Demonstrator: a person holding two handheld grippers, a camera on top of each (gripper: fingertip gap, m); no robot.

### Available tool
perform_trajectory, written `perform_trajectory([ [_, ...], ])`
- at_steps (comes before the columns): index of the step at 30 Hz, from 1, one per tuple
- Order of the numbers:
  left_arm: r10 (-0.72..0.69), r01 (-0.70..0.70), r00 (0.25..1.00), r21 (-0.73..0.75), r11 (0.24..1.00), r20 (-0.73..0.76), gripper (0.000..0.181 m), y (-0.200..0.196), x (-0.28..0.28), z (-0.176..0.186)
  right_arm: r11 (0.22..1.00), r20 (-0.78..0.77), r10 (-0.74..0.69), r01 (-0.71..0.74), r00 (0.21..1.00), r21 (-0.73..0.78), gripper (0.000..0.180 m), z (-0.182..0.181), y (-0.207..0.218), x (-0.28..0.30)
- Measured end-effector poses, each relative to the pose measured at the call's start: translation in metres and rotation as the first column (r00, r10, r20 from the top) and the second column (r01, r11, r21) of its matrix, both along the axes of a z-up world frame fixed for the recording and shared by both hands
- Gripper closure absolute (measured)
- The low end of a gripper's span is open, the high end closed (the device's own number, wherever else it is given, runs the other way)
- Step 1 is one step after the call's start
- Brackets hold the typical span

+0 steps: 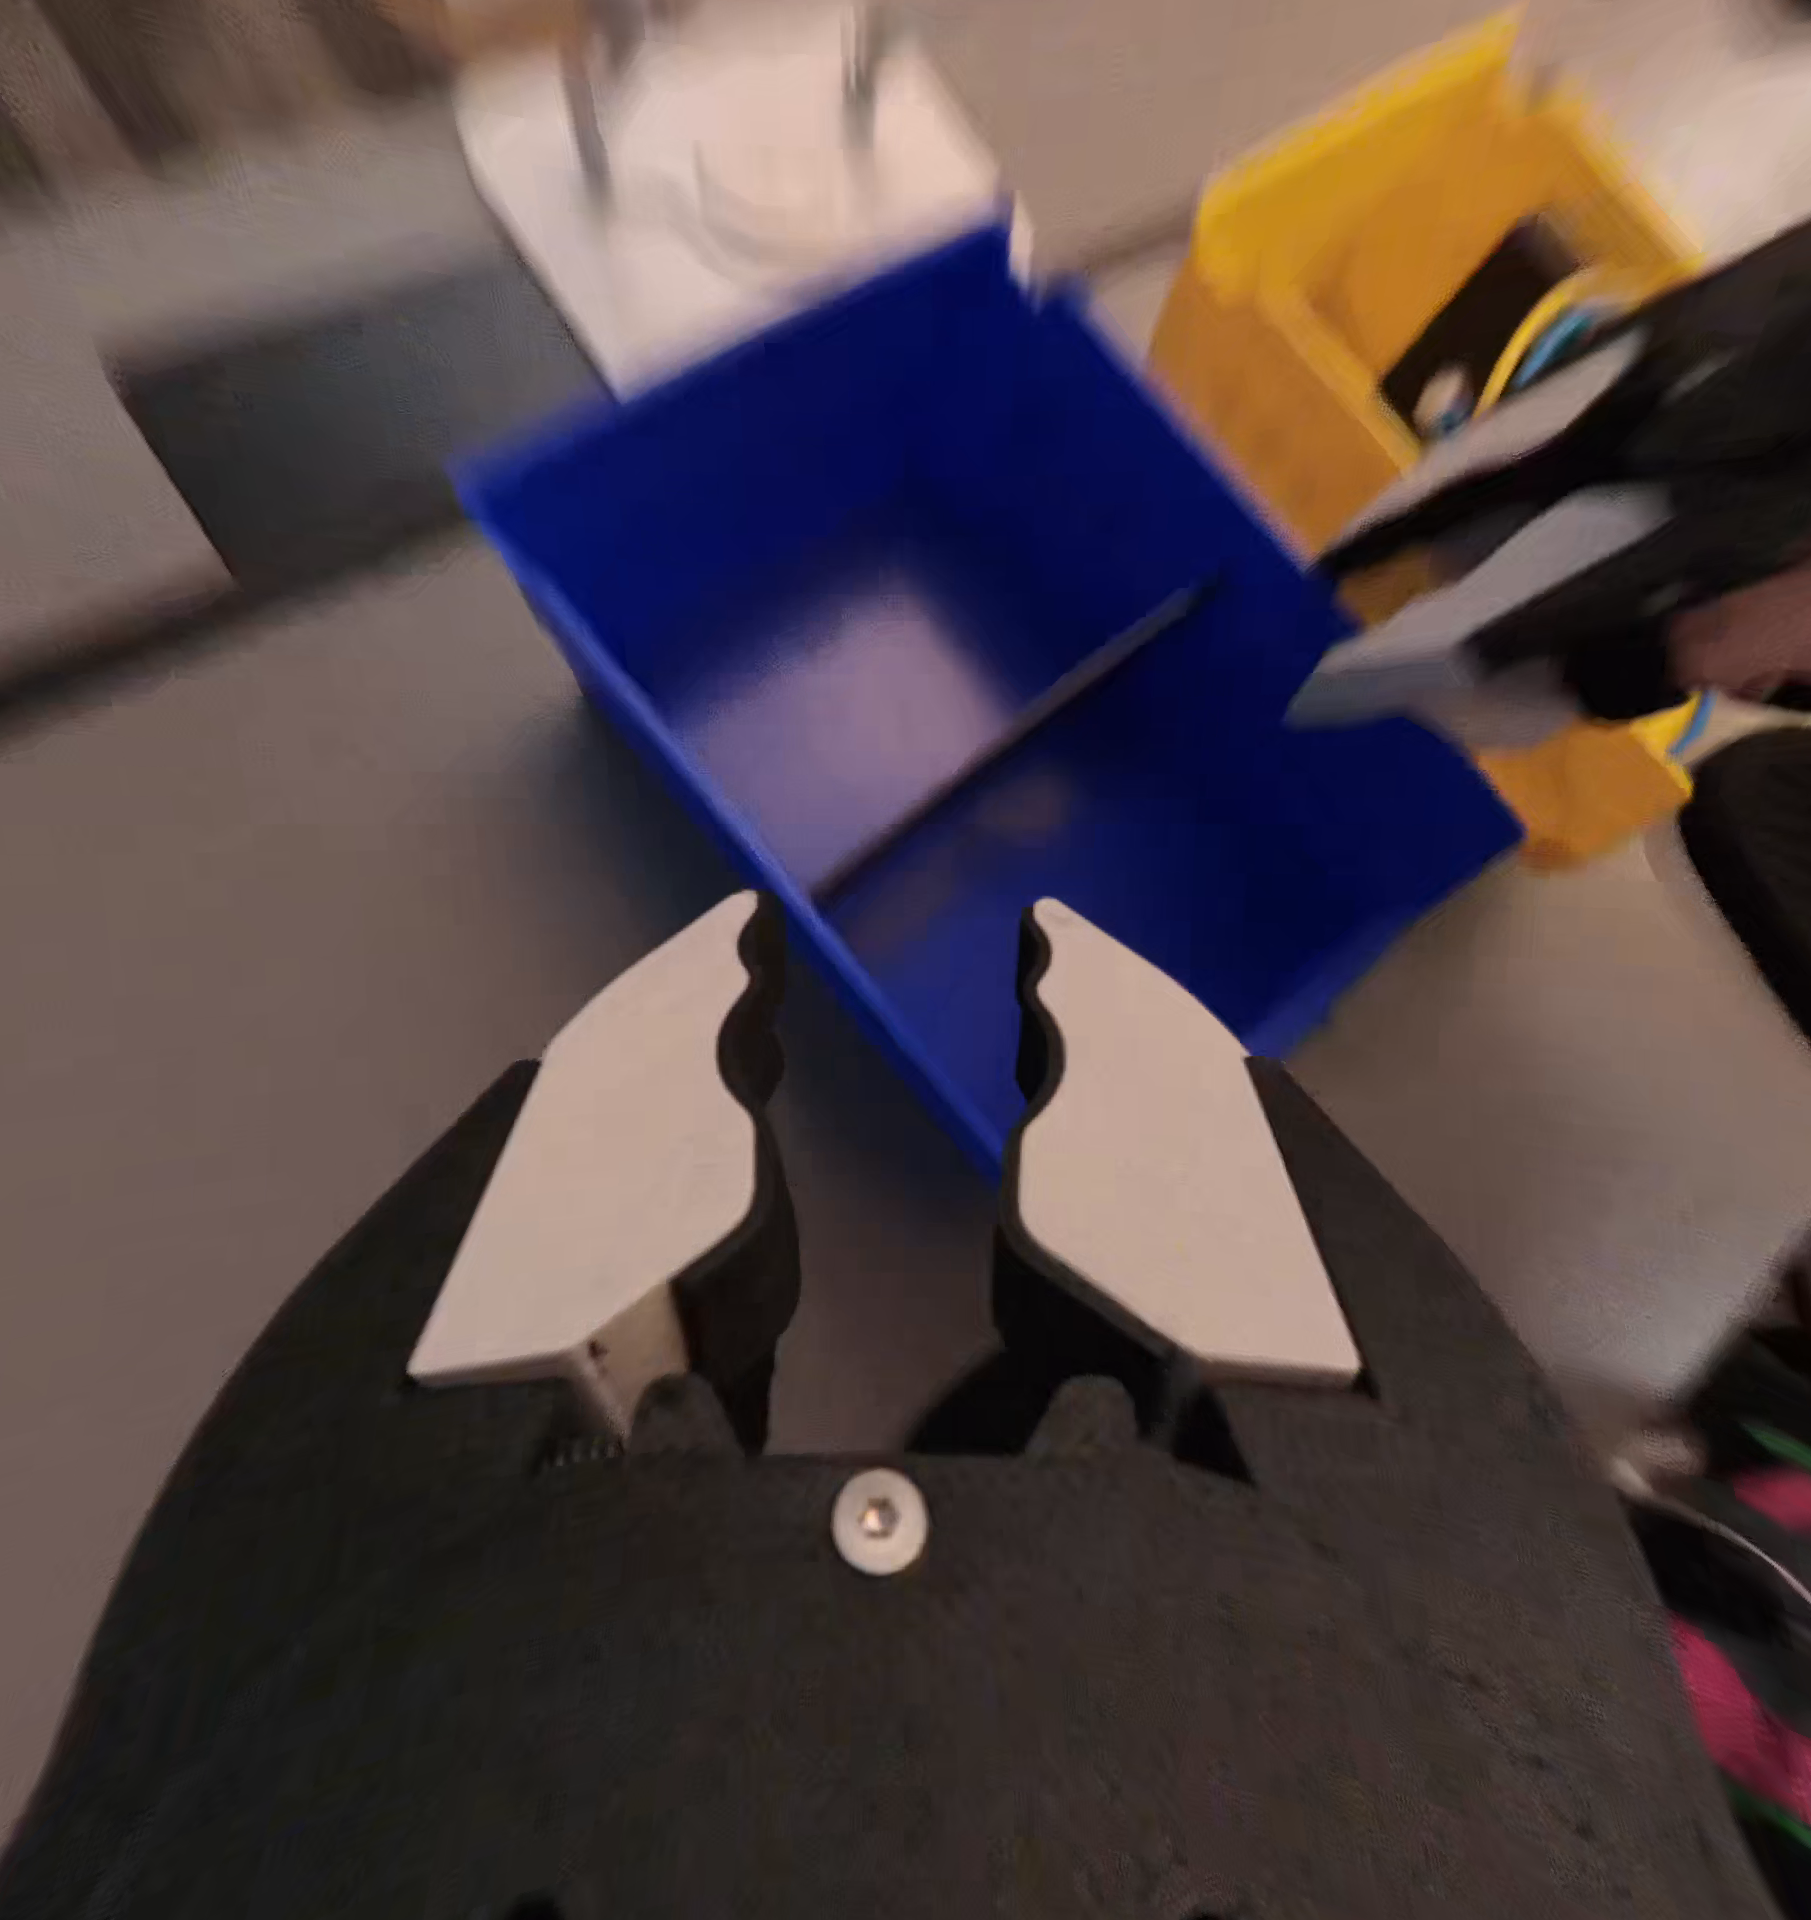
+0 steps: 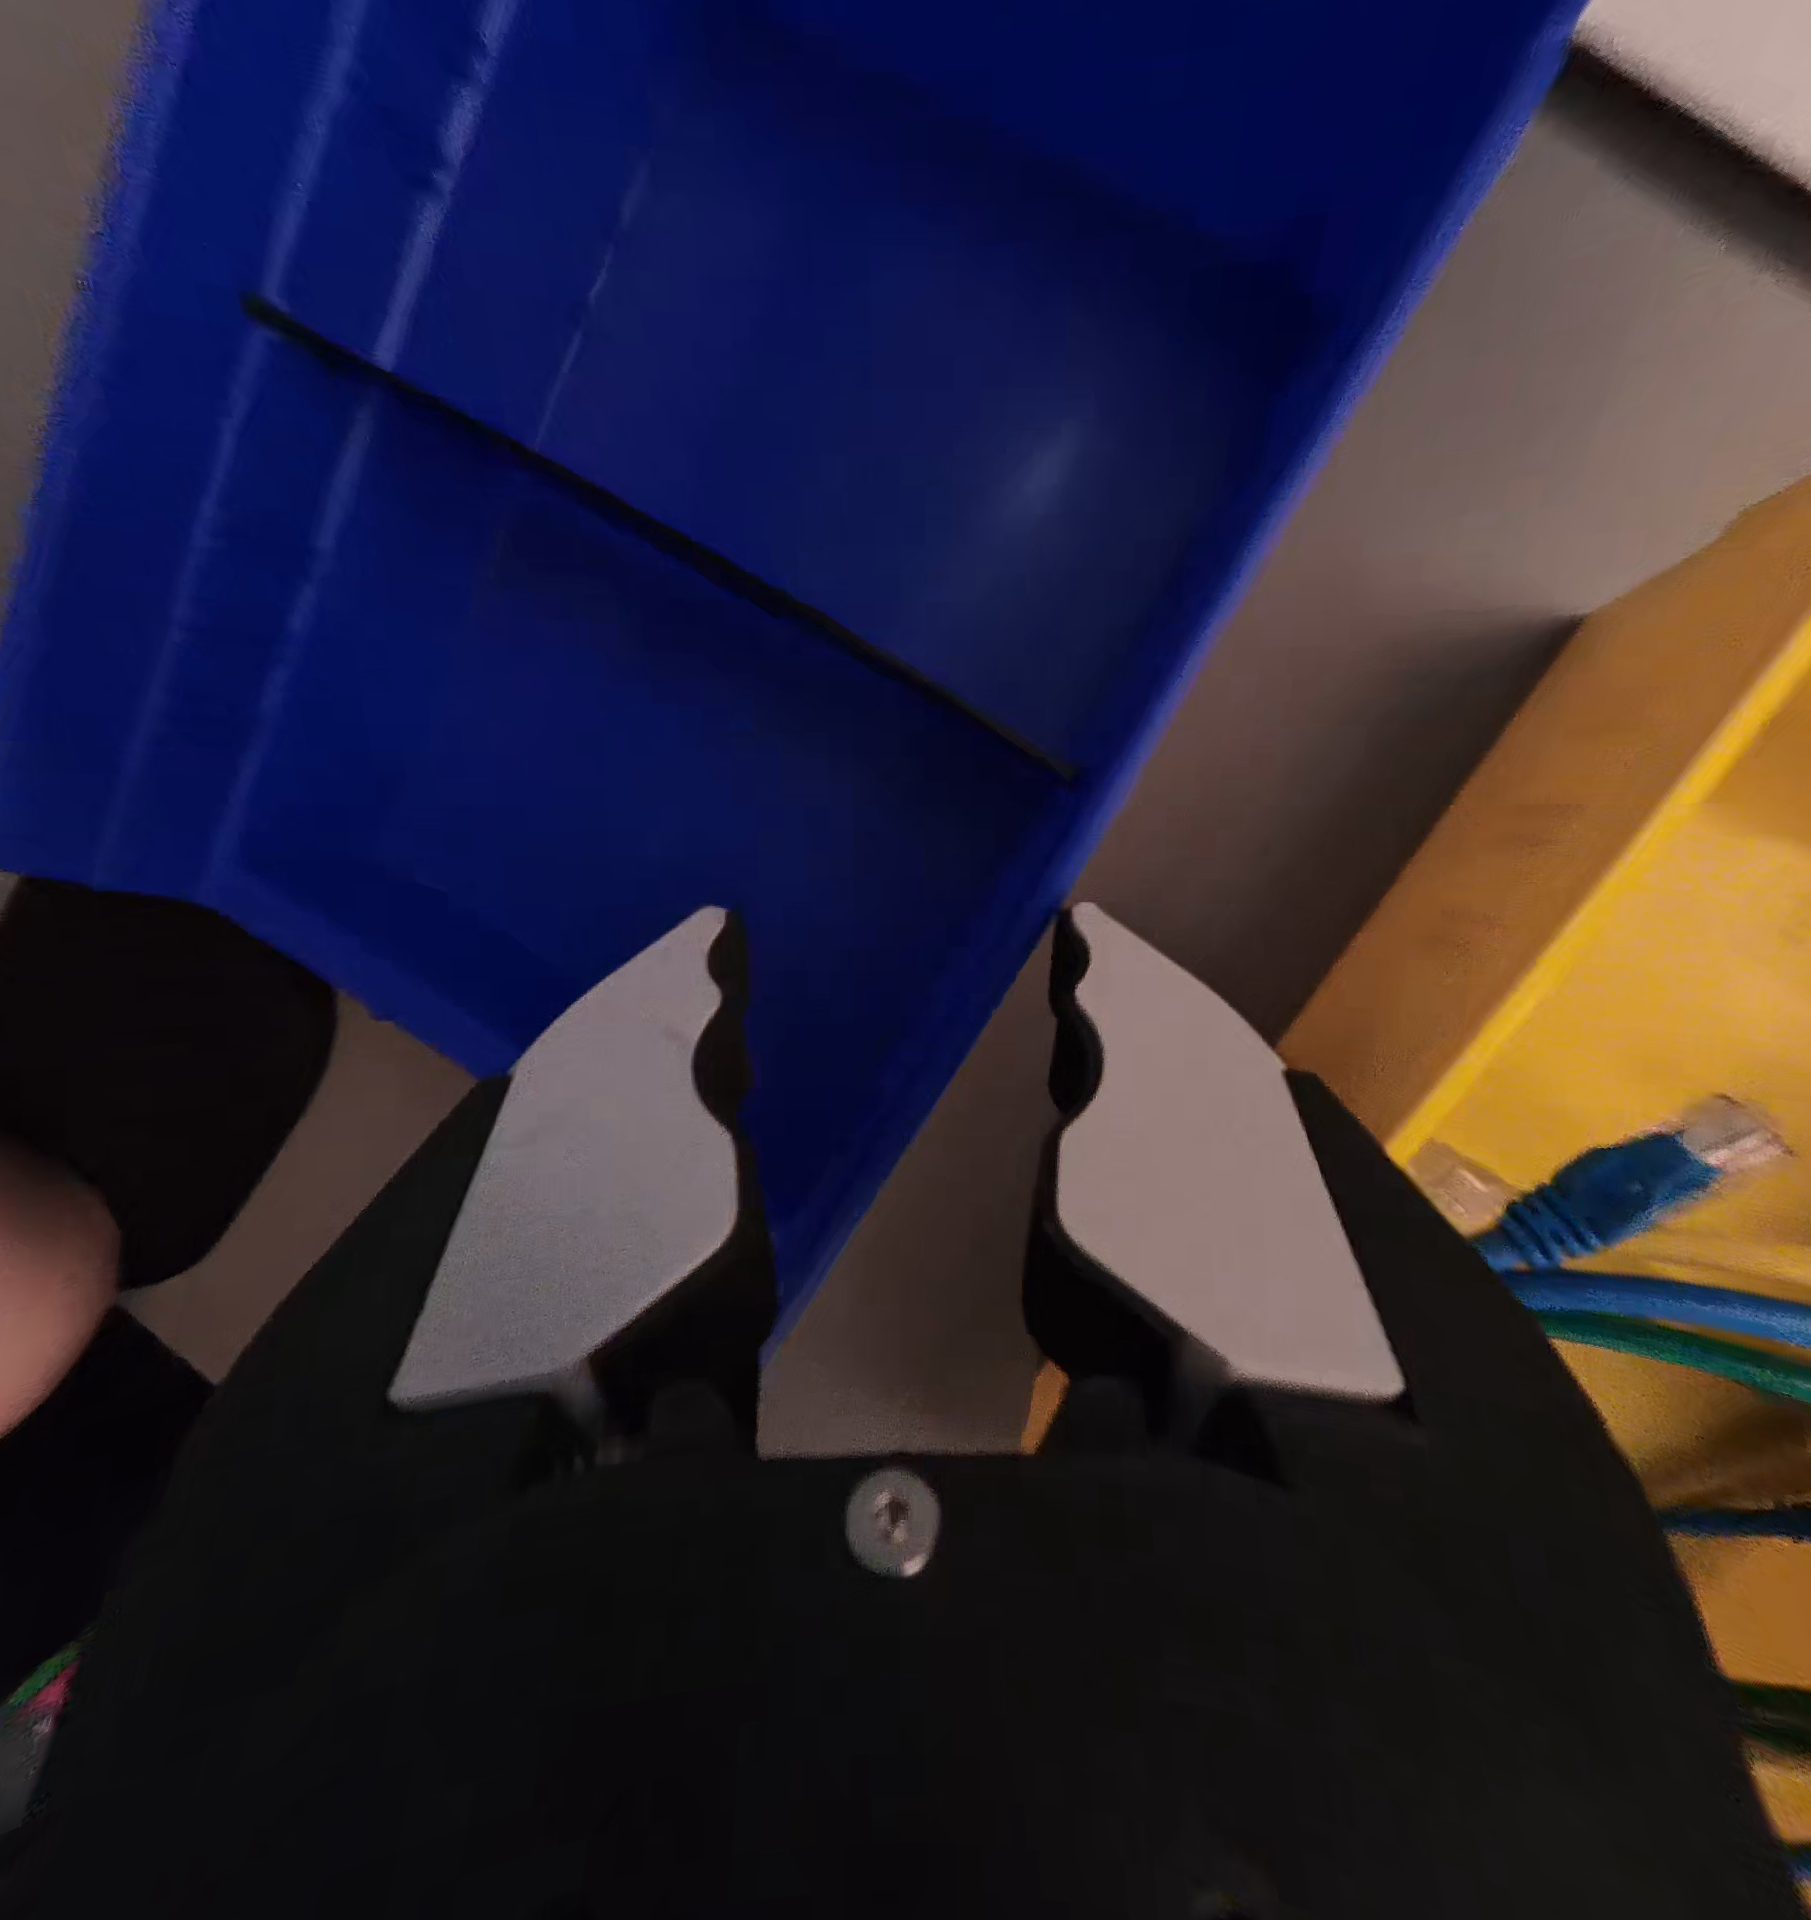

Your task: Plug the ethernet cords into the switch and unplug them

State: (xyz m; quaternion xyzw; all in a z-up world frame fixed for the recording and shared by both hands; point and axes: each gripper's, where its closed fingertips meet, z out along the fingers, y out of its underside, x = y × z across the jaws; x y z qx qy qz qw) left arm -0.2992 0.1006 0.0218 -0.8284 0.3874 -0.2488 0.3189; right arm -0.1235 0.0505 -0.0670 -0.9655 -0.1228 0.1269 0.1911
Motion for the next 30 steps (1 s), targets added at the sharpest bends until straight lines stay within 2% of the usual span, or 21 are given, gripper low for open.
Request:
perform_trajectory([
  [2,0.018,-0.037,0.996,0.231,0.972,0.084,0.137,0.013,0.004,0.035,0.994,0.034,0.003,0.001,0.999,-0.108,0.122,-0.017,-0.002,-0.001],
  [4,0.093,-0.139,0.987,0.412,0.901,0.13,0.134,0.024,0.002,0.059,0.985,0.064,-0.011,0.022,0.998,-0.169,0.122,-0.032,-0.001,-0.001],
  [6,0.194,-0.257,0.966,0.54,0.801,0.173,0.128,0.03,-0.003,0.074,0.982,0.115,-0.028,0.048,0.993,-0.18,0.125,-0.045,0.006,0.004],
  [8,0.243,-0.291,0.956,0.63,0.72,0.163,0.128,0.032,-0.003,0.082,0.968,0.125,-0.057,0.086,0.99,-0.237,0.129,-0.058,0.006,0.005],
  [9,0.26,-0.289,0.955,0.646,0.707,0.143,0.127,0.033,-0.002,0.082,0.973,0.15,-0.072,0.102,0.986,-0.206,0.146,-0.058,0.013,0.009],
  [11,0.286,-0.294,0.951,0.643,0.707,0.121,0.121,0.033,0.001,0.079,0.969,0.144,-0.063,0.095,0.988,-0.227,0.16,-0.06,0.015,0.012],
  [14,0.298,-0.307,0.946,0.654,0.691,0.129,0.122,0.031,0.005,0.084,0.945,0.026,-0.14,0.141,0.99,-0.296,0.17,-0.059,0.017,0.01],
  [17,0.282,-0.307,0.948,0.662,0.683,0.149,0.122,0.025,0.01,0.09,0.931,0.032,-0.145,0.148,0.989,-0.334,0.173,-0.059,0.019,0.016],
  [21,0.239,-0.359,0.932,0.609,0.708,0.272,0.121,0.015,0.005,0.106,0.911,0.033,-0.137,0.139,0.99,-0.388,0.174,-0.045,0.022,0.017],
  [24,0.264,-0.425,0.9,0.563,0.708,0.347,0.111,0.004,-0.018,0.122,0.892,0.025,-0.083,0.085,0.996,-0.444,0.174,-0.02,0.019,0.013],
  [27,0.278,-0.512,0.839,0.508,0.693,0.468,0.105,-0.014,-0.043,0.146,0.896,0.022,-0.032,0.039,0.999,-0.443,0.174,0.023,0.021,0.018],
  [30,0.194,-0.52,0.76,0.401,0.755,0.621,0.103,-0.037,-0.046,0.166,0.907,0.001,-0.015,0.014,1.0,-0.421,0.174,0.077,0.017,0.042],
])
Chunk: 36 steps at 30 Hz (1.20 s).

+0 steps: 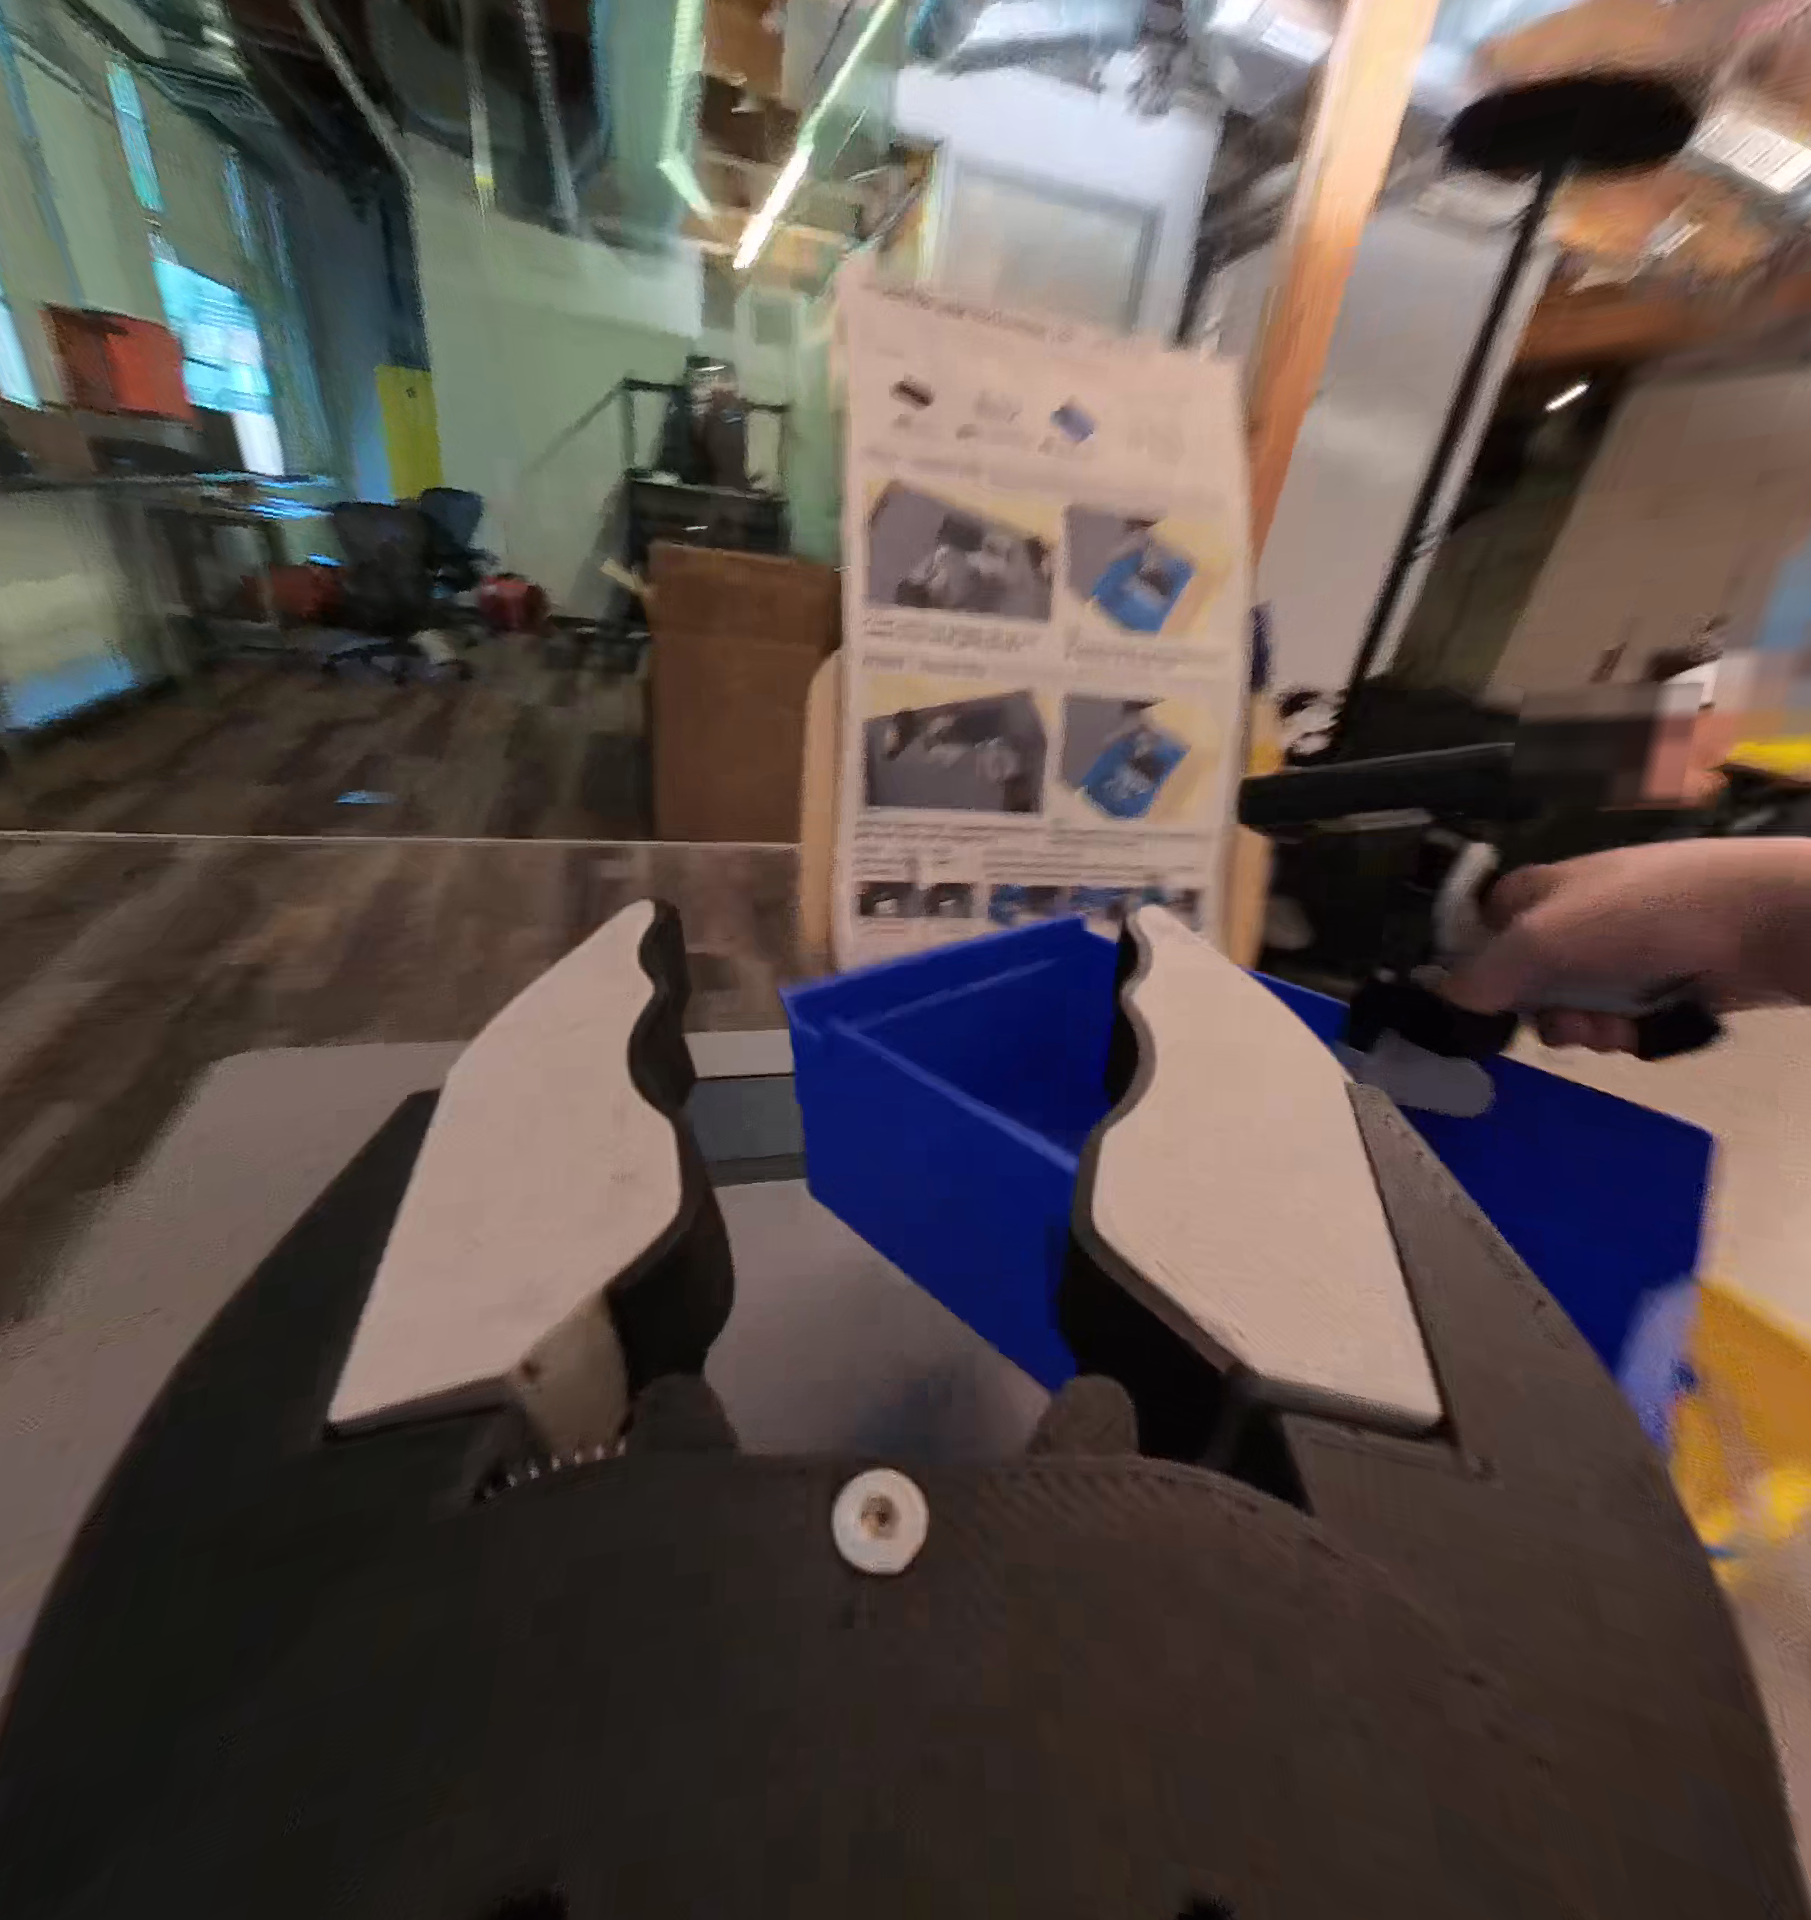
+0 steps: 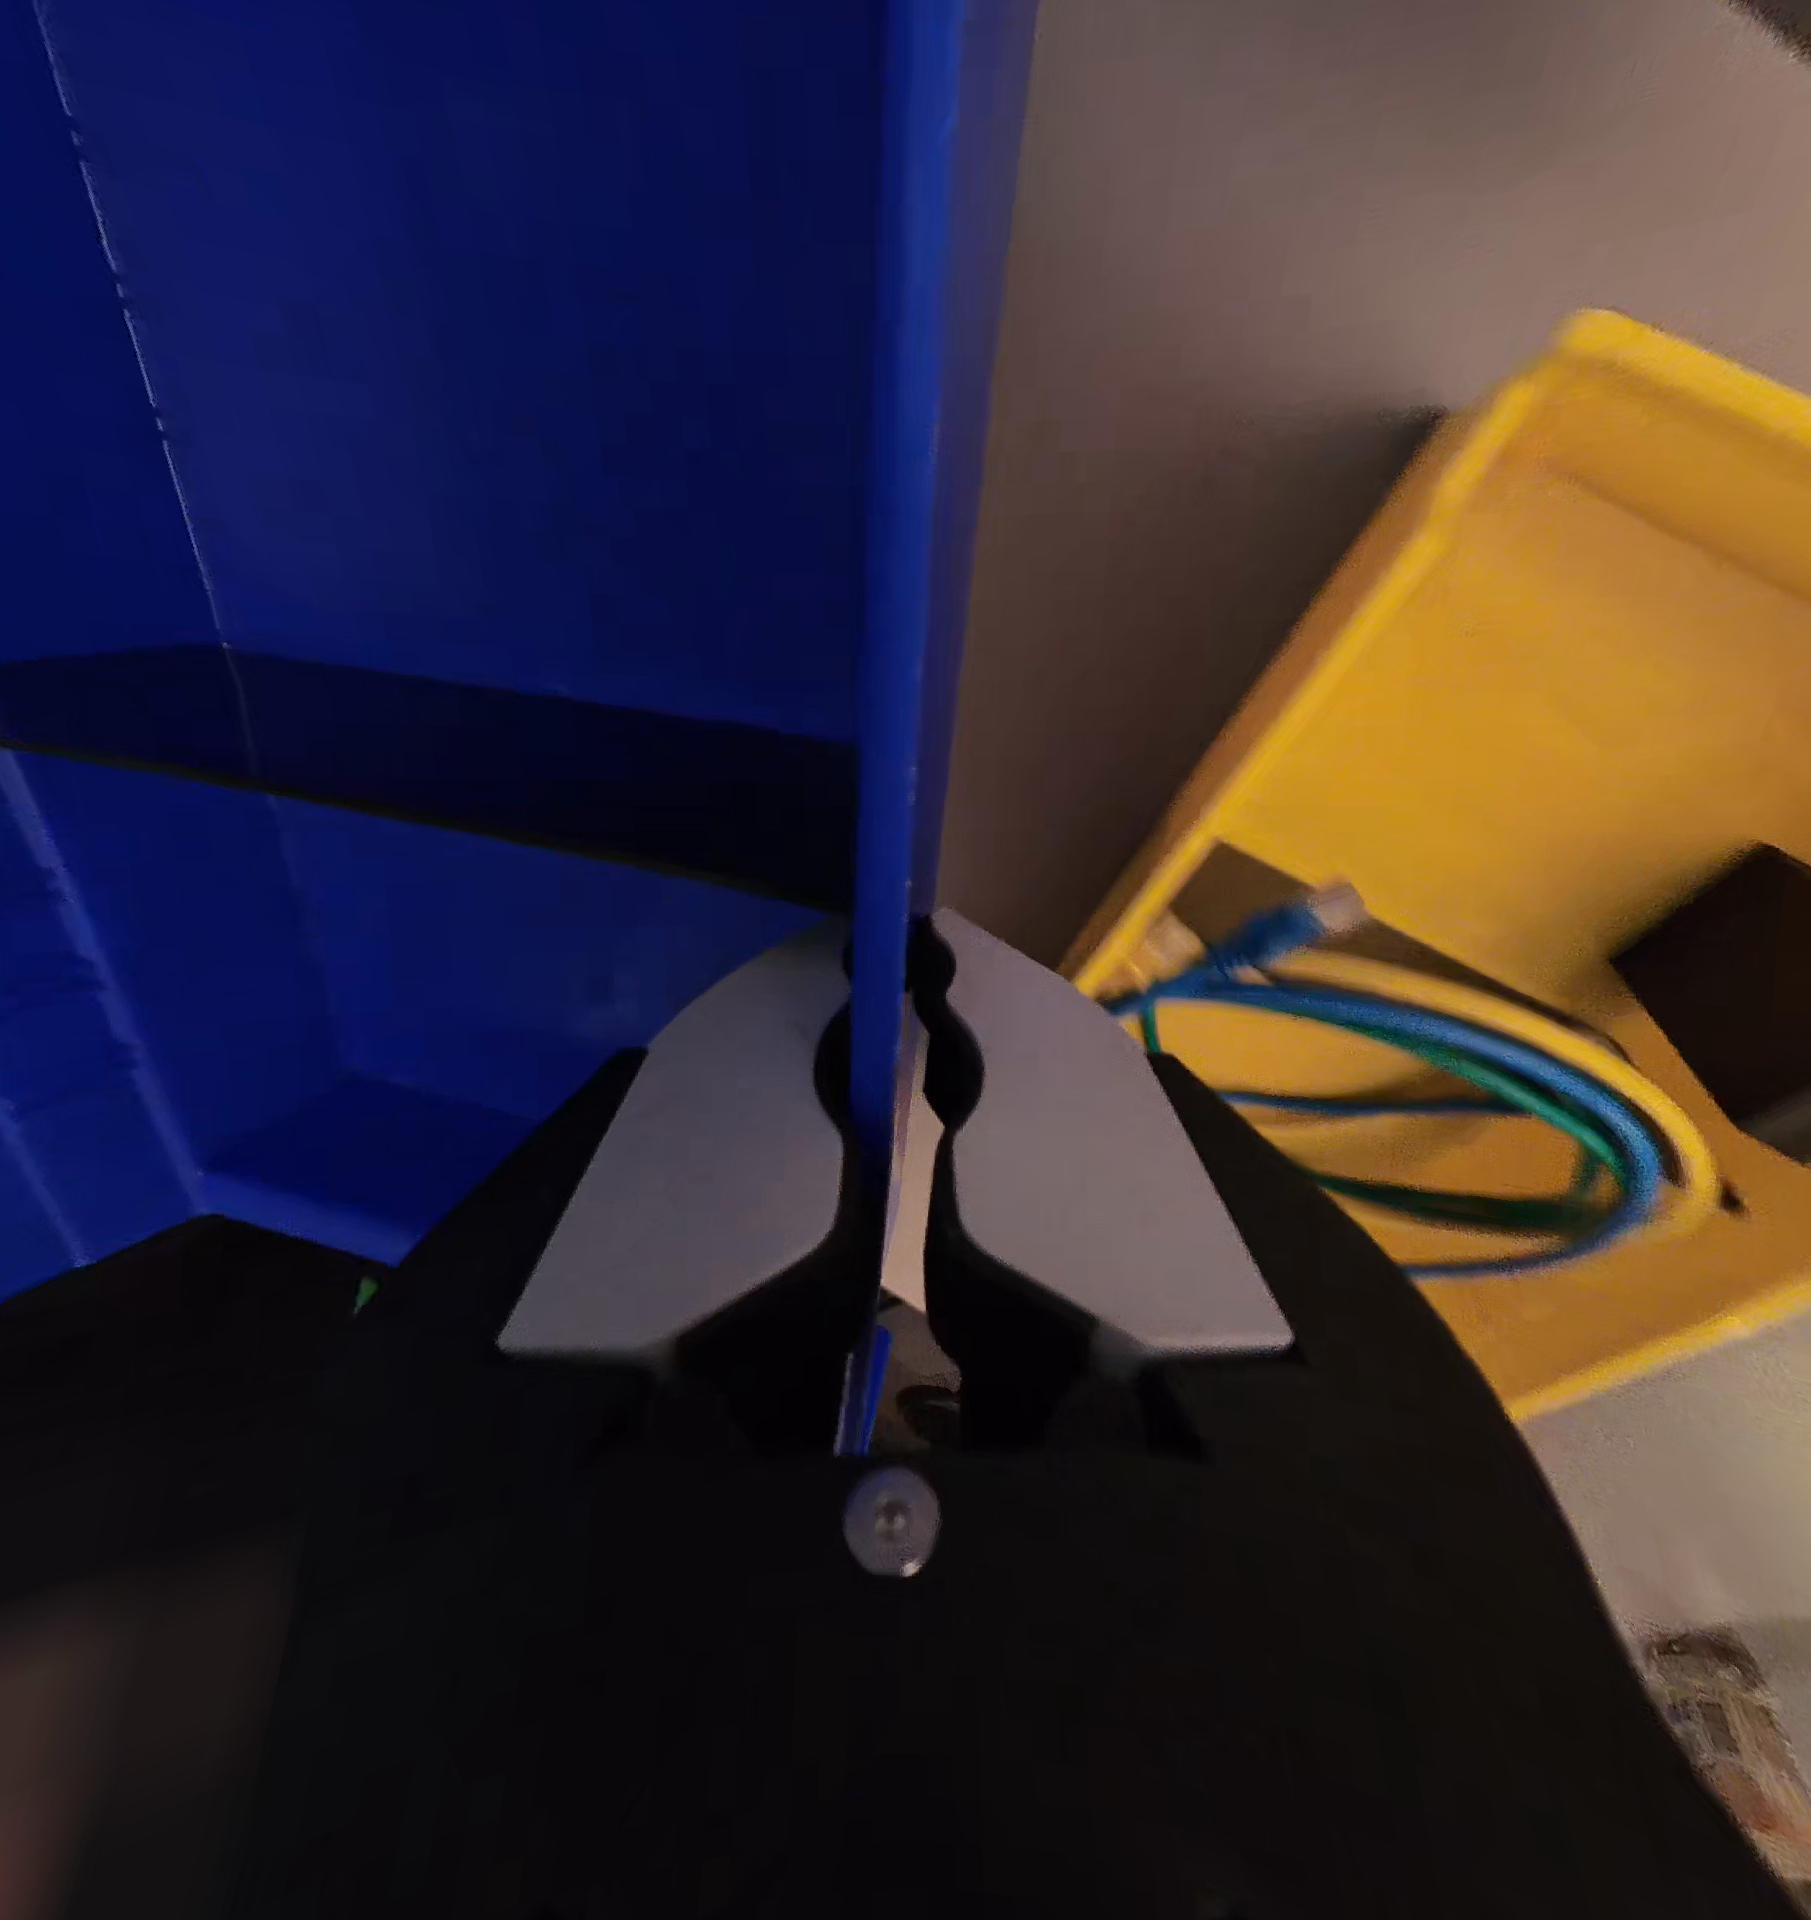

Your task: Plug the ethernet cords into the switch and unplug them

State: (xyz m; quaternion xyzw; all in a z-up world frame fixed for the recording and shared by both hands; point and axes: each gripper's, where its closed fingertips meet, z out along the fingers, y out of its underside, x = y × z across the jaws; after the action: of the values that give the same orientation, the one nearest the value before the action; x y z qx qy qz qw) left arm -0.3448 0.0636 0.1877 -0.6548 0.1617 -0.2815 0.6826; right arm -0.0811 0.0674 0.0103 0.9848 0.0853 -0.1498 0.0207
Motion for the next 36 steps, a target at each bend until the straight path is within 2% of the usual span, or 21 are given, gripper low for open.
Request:
perform_trajectory([
  [3,-0.242,0.253,0.965,-0.107,0.962,0.103,0.108,-0.017,0.029,-0.007,0.998,-0.037,-0.046,0.048,0.998,0.039,0.174,0.05,-0.014,0.054],
  [6,-0.481,0.516,0.855,-0.222,0.827,0.194,0.108,-0.019,0.075,-0.029,0.979,-0.045,-0.171,0.175,0.984,0.107,0.175,0.084,-0.038,0.134],
  [9,-0.594,0.618,0.778,-0.418,0.666,0.204,0.095,-0.013,0.132,-0.077,0.93,-0.014,-0.312,0.309,0.95,0.198,0.174,0.098,-0.074,0.228],
  [10,-0.624,0.639,0.752,-0.469,0.61,0.213,0.08,-0.014,0.154,-0.092,0.908,0.003,-0.363,0.353,0.932,0.226,0.174,0.098,-0.089,0.26],
  [11,-0.648,0.654,0.73,-0.501,0.567,0.218,0.071,-0.016,0.177,-0.106,0.881,0.022,-0.418,0.4,0.908,0.252,0.174,0.095,-0.105,0.292],
  [15,-0.718,0.594,0.688,-0.648,0.477,0.102,0.066,-0.045,0.264,-0.184,0.765,0.136,-0.622,0.561,0.771,0.315,0.173,0.068,-0.178,0.401],
  [18,-0.774,0.499,0.633,-0.753,0.429,-0.021,0.064,-0.072,0.304,-0.246,0.69,0.22,-0.723,0.665,0.655,0.287,0.174,0.032,-0.233,0.452],
  [21,-0.825,0.393,0.553,-0.838,0.379,-0.113,0.063,-0.087,0.314,-0.293,0.653,0.264,-0.753,0.731,0.602,0.195,0.173,-0.014,-0.273,0.47],
  [22,-0.842,0.383,0.529,-0.856,0.346,-0.104,0.056,-0.092,0.316,-0.301,0.647,0.263,-0.756,0.745,0.599,0.161,0.172,-0.03,-0.281,0.471],
  [24,-0.87,0.391,0.493,-0.885,0.252,-0.03,0.056,-0.099,0.315,-0.304,0.643,0.246,-0.756,0.759,0.607,0.102,0.172,-0.059,-0.287,0.467],
  [26,-0.879,0.374,0.474,-0.892,0.252,-0.05,0.059,-0.096,0.308,-0.303,0.66,0.22,-0.741,0.749,0.635,0.061,0.171,-0.084,-0.283,0.458],
  [29,-0.877,0.331,0.472,-0.905,0.268,-0.086,0.08,-0.078,0.285,-0.297,0.696,0.154,-0.714,0.716,0.683,0.049,0.172,-0.11,-0.262,0.438],
  [30,-0.876,0.32,0.477,-0.913,0.252,-0.074,0.092,-0.072,0.274,-0.294,0.707,0.119,-0.706,0.705,0.698,0.061,0.172,-0.115,-0.249,0.429],
  [32,-0.853,0.283,0.521,-0.935,0.213,-0.037,0.105,-0.054,0.248,-0.291,0.739,0.084,-0.673,0.671,0.735,0.058,0.173,-0.125,-0.227,0.406],
  [34,-0.835,0.307,0.547,-0.94,0.146,0.049,0.129,-0.039,0.223,-0.282,0.79,0.073,-0.613,0.609,0.787,0.073,0.173,-0.132,-0.203,0.377],
  [36,-0.791,0.288,0.609,-0.945,0.153,0.057,0.154,-0.017,0.191,-0.278,0.826,0.068,-0.562,0.555,0.824,0.098,0.172,-0.136,-0.18,0.348],
])
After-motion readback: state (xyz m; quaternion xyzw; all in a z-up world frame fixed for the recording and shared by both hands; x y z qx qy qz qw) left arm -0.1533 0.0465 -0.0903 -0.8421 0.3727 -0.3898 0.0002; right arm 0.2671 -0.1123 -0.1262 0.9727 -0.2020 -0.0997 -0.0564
